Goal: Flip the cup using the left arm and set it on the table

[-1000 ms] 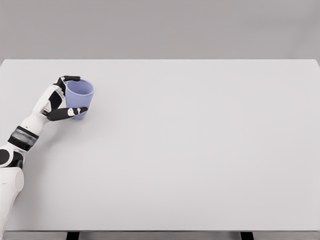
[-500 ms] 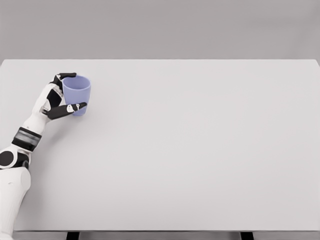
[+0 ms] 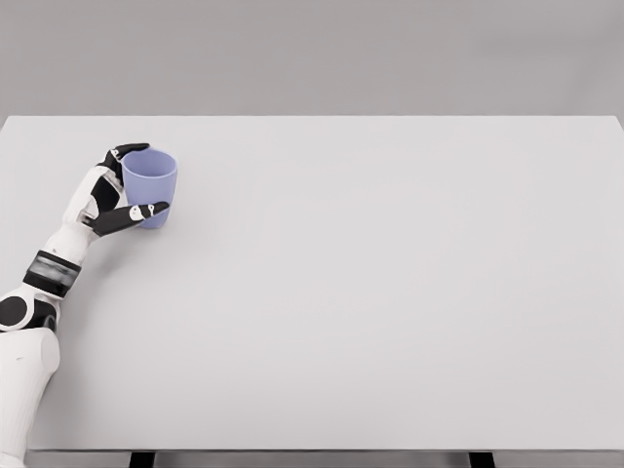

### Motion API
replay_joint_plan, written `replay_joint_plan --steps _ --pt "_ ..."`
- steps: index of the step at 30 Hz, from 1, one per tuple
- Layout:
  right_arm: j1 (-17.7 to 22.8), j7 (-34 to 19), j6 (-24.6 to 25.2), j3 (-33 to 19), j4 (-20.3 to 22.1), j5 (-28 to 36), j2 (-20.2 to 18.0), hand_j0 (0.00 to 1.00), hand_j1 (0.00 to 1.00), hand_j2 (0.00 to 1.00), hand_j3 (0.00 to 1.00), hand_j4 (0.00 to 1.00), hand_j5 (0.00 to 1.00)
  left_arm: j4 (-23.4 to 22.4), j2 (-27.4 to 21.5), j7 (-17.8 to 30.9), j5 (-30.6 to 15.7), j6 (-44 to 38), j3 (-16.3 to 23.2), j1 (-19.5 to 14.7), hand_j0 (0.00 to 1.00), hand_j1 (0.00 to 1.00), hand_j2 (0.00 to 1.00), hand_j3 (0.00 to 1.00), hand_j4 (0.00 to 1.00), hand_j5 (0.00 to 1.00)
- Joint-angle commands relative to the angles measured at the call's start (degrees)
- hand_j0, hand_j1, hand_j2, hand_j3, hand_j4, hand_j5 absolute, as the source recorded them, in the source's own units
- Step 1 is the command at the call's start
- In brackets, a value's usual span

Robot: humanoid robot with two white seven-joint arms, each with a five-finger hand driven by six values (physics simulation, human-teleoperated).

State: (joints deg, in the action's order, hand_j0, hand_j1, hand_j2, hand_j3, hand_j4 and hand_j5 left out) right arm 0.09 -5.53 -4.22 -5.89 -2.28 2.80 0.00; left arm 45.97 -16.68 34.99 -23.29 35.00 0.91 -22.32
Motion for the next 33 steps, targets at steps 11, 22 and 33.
replay_joint_plan --steps 11,22,33 --pt "0.00 -0.01 0.00 0.00 0.00 -0.08 0.00 1.00 1.00 1.00 1.00 1.00 1.00 0.44 -0.20 0.01 -0.35 0.00 0.06 0.18 0.78 0.78 0.78 0.78 0.78 0.78" --pt "0.00 -0.01 0.00 0.00 0.00 0.01 0.00 1.00 1.00 1.00 1.00 1.00 1.00 0.53 -0.28 0.01 -0.35 0.00 -0.03 0.18 0.88 0.88 0.88 0.88 0.88 0.88" --pt "0.00 -0.01 0.00 0.00 0.00 0.01 0.00 1.00 1.00 1.00 1.00 1.00 1.00 0.62 -0.37 0.01 -0.26 0.00 0.06 0.35 0.95 0.95 0.95 0.95 0.95 0.95"
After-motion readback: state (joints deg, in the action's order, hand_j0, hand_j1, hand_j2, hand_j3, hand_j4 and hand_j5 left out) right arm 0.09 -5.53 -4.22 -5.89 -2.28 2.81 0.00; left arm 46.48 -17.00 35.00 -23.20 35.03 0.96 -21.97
